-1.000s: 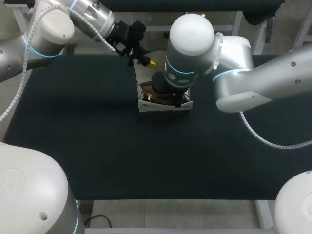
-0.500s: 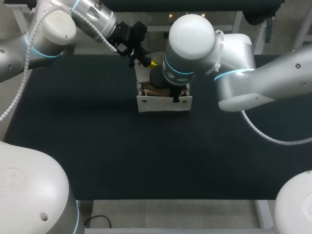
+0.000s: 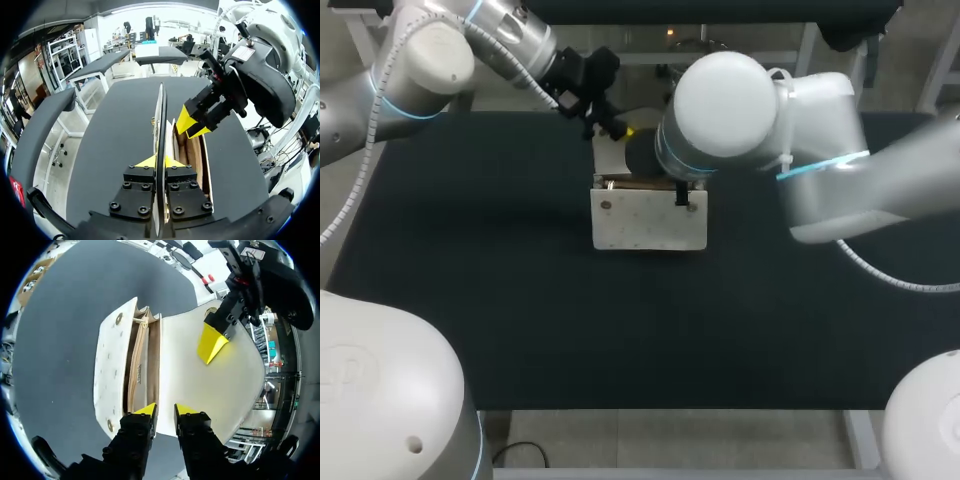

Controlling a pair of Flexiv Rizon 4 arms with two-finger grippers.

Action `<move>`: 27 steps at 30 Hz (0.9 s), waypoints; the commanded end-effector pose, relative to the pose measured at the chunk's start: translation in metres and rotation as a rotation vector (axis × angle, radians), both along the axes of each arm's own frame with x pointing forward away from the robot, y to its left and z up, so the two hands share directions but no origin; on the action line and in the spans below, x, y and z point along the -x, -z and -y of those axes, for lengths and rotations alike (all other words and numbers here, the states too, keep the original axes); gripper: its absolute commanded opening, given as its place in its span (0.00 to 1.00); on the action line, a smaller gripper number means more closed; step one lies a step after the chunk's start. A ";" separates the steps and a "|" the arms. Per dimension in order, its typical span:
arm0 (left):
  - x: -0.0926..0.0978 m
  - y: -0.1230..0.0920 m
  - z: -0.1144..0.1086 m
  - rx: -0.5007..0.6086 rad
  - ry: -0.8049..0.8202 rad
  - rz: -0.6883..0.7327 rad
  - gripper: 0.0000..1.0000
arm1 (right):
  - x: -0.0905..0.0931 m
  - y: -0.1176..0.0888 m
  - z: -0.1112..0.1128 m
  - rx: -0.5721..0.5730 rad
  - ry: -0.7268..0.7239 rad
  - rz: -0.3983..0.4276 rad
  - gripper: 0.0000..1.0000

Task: Pick up the bag, open it, inspect its contents, close it, and place it on the opposite side

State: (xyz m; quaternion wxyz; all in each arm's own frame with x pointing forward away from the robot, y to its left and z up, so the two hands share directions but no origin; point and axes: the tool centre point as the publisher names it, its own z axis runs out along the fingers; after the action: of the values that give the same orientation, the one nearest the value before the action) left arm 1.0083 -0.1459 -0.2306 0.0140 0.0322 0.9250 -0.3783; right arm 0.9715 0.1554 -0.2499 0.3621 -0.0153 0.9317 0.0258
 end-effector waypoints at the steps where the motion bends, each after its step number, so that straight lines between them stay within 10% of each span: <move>1: -0.001 0.002 0.001 -0.022 -0.012 -0.018 0.00 | 0.020 -0.013 0.006 -0.011 -0.004 0.047 0.26; 16: -0.037 0.058 -0.012 -0.076 -0.074 0.013 0.00 | 0.044 -0.007 0.004 -0.004 -0.022 0.041 0.27; 27: -0.033 0.029 -0.015 -0.039 -0.051 0.094 0.00 | 0.042 -0.006 0.003 0.002 -0.019 0.027 0.27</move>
State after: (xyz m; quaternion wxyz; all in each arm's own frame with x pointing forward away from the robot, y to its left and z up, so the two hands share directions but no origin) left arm 1.0527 -0.1337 -0.2672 0.0565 0.0283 0.9305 -0.3608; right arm 0.9289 0.1510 -0.2451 0.3753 -0.0253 0.9261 0.0291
